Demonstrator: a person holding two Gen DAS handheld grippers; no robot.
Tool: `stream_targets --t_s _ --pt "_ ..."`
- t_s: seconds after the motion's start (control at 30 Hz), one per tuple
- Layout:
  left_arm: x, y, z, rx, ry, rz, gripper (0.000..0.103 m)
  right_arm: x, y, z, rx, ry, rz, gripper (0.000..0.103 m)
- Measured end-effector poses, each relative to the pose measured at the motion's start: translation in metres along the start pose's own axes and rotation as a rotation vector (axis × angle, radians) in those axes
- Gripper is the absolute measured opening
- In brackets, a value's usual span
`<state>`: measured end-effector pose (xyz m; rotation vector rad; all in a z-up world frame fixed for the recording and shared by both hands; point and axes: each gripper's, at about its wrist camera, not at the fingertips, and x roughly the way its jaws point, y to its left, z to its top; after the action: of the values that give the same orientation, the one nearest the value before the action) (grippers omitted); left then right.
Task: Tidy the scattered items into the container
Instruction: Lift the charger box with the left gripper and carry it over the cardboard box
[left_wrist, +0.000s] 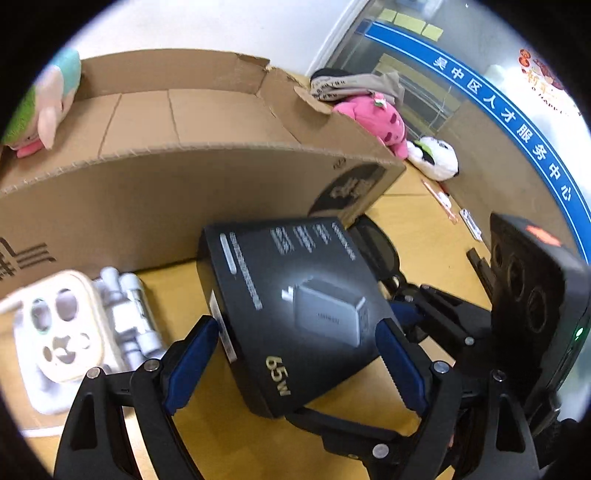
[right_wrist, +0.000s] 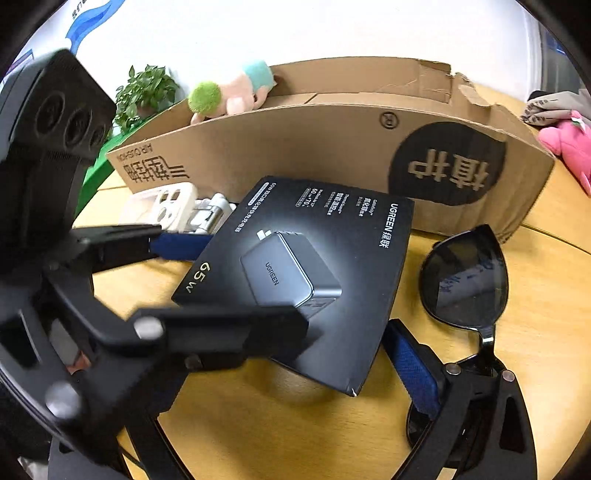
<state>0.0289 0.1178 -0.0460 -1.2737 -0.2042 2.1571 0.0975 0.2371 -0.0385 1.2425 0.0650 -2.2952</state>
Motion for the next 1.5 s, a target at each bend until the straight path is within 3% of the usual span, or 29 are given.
stream_targets --t_s 0.13,0.37,0.47,0.57,0.7,0.9,1.17,1.5 --pt "0.000 0.001 -0.002 -0.046 -0.006 -0.011 0.086 -0.002 0.005 -0.003 -0.043 0.003 -0.035 0.091" --pt "-0.013 -0.014 -0.022 -0.045 0.045 0.015 0.086 -0.016 0.016 -0.022 -0.054 0.023 0.027 0.092" --pt "-0.019 -0.013 -0.026 -0.050 0.028 0.008 0.086 -0.021 0.017 -0.022 -0.073 0.009 0.019 0.093" --pt "-0.020 -0.006 -0.020 -0.079 0.015 0.047 0.086 -0.019 0.017 -0.017 -0.074 0.016 0.011 0.093" --pt "-0.009 0.003 -0.017 -0.139 0.034 -0.019 0.086 -0.004 0.028 -0.016 -0.141 0.028 -0.039 0.094" --pt "-0.010 0.000 -0.023 -0.110 0.010 -0.003 0.087 0.001 0.034 -0.017 -0.152 0.007 -0.088 0.094" --pt "-0.026 -0.012 -0.025 -0.067 -0.022 0.066 0.085 -0.007 0.043 -0.015 -0.139 -0.016 -0.079 0.093" --pt "-0.064 -0.028 -0.003 -0.018 -0.123 0.078 0.085 -0.042 0.061 0.013 -0.195 -0.123 -0.121 0.092"
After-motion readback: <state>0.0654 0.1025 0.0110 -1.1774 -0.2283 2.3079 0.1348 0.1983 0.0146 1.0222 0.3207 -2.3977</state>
